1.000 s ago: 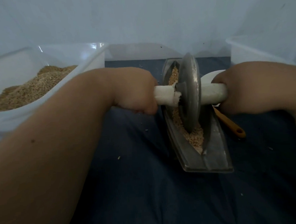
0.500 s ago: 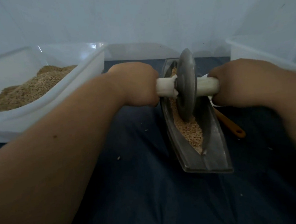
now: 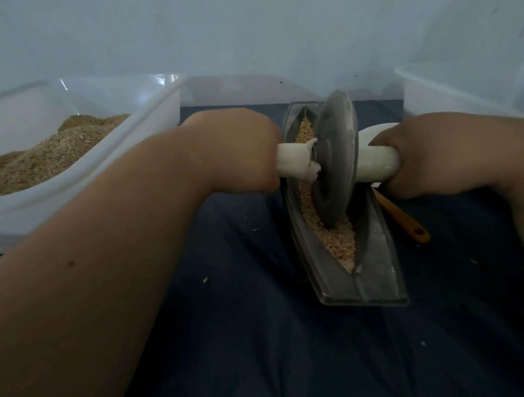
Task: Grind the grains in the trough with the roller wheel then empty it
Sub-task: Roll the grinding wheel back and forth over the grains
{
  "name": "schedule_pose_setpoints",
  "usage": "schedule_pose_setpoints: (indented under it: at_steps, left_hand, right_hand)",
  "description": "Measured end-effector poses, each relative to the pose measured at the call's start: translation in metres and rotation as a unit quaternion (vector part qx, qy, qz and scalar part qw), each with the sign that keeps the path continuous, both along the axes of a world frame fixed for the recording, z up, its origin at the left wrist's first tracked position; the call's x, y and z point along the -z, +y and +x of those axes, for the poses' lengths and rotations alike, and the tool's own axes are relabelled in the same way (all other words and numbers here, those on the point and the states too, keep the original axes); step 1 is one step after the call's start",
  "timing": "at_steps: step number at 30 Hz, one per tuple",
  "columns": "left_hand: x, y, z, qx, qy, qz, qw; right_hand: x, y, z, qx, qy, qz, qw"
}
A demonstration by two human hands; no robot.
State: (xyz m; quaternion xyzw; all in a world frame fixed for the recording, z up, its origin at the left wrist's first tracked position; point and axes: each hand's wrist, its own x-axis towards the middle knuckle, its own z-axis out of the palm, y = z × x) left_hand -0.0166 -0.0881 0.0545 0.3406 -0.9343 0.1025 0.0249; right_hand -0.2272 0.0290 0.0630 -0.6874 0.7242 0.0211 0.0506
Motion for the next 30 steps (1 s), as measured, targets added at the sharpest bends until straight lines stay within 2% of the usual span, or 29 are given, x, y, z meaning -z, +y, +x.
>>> schedule_pose_setpoints:
  at_steps: [3,5,7,9,11,14,19,21,23,25,27,30]
  left_hand:
    - [0.011,-0.007,-0.008,-0.030,0.050,-0.099,0.993]
    - [0.015,-0.011,-0.012,-0.063,0.073,-0.103,0.990]
    - [0.017,-0.015,-0.013,-0.076,0.083,-0.102,0.988]
    - [0.018,-0.016,-0.013,-0.079,0.082,-0.098,0.989]
    - [0.017,-0.015,-0.011,-0.075,0.073,-0.097,0.990]
    - [0.010,-0.010,-0.005,-0.055,0.025,-0.072,0.996]
    - [-0.007,0.004,0.014,-0.023,-0.074,0.126,0.989]
    - [-0.011,0.009,0.017,-0.031,-0.097,0.172,0.980]
    - [-0.012,0.010,0.017,-0.030,-0.088,0.179,0.979]
    - [-0.011,0.009,0.014,-0.024,-0.057,0.139,0.988]
    - [-0.003,0.003,0.009,-0.022,-0.025,0.048,0.998]
    - [0.012,-0.008,-0.003,-0.058,0.041,-0.083,0.994]
  right_hand:
    - [0.010,-0.021,-0.014,0.013,0.011,-0.063,0.998]
    - [0.022,-0.022,-0.019,0.032,0.057,-0.126,0.990]
    - [0.028,-0.036,-0.018,0.032,0.112,-0.239,0.964]
    - [0.028,-0.040,-0.015,0.049,0.141,-0.268,0.952]
    - [0.029,-0.037,-0.012,0.041,0.155,-0.248,0.955]
    - [0.020,-0.021,-0.012,0.015,0.128,-0.199,0.971]
    - [-0.006,0.011,-0.001,-0.044,0.042,-0.023,0.998]
    - [-0.011,0.017,0.000,-0.043,0.015,0.008,0.999]
    - [-0.009,0.017,-0.001,-0.043,-0.002,0.008,0.999]
    - [-0.006,0.010,-0.001,-0.037,-0.002,0.002,0.999]
    - [0.002,-0.003,-0.006,-0.009,0.009,-0.026,1.000]
    - [0.020,-0.025,-0.013,0.031,0.067,-0.146,0.987]
